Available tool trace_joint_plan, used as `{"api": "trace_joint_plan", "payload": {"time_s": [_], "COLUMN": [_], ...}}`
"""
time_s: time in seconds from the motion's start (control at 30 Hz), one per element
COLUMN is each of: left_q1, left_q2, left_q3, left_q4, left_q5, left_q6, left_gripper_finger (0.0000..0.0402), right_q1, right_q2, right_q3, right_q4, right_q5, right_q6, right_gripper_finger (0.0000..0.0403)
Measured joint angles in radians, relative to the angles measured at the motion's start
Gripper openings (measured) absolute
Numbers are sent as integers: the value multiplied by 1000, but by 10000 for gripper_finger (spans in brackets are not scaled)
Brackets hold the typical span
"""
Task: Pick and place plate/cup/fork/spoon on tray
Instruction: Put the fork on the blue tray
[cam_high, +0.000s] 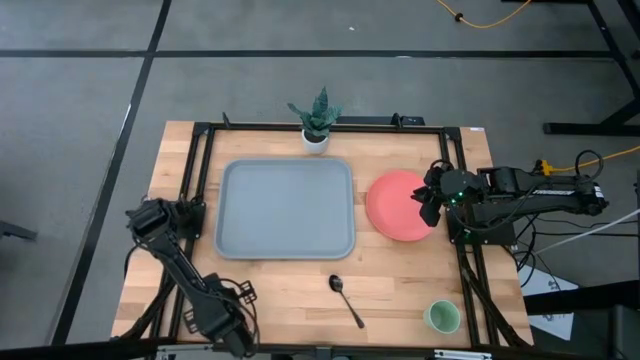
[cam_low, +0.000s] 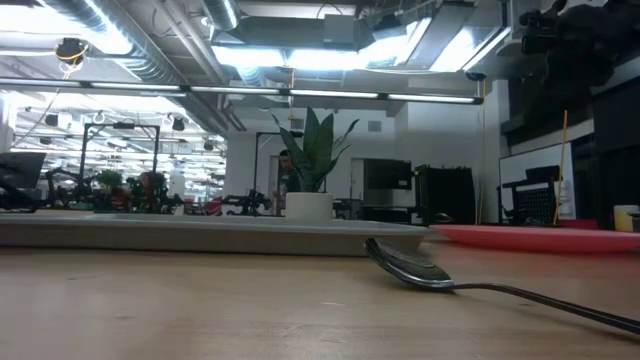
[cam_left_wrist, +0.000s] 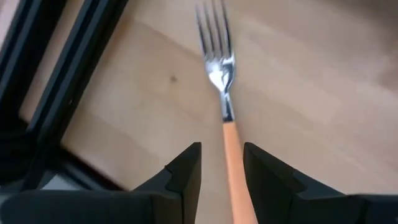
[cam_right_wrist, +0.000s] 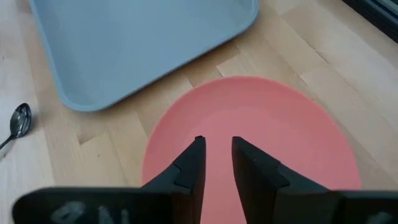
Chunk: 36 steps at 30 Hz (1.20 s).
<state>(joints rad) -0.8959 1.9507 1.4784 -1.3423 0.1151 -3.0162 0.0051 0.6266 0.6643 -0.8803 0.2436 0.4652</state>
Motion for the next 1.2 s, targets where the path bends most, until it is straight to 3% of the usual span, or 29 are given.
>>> {"api": "trace_joint_plan", "payload": {"time_s": [0.13,0.37,0.53,0.67,0.87,1.2], "left_q1": [20,97,162,143,124,144], "left_q2": [0,0,0,0,0,0], "left_q3": [0,0,0,0,0,0], "left_q4": [14,-7,-9,-75,-52,-63], "left_q5": [23,-52,54,134,-23,-100], "left_q6": [-52,-124,-93,-99,88,121], "left_gripper_finger": [112,112,112,112,112,112], "right_q1": [0,0,0,0,0,0], "right_q2": [0,0,0,0,0,0], "right_q3": [0,0,0,0,0,0], "right_q4": [0,0,-1,-10,-12,-11], "right_q5": [0,0,0,0,0,0], "right_q6": [-4,-6,-6,-12,-29,2], "right_gripper_finger": [83,83,83,83,83,83]}}
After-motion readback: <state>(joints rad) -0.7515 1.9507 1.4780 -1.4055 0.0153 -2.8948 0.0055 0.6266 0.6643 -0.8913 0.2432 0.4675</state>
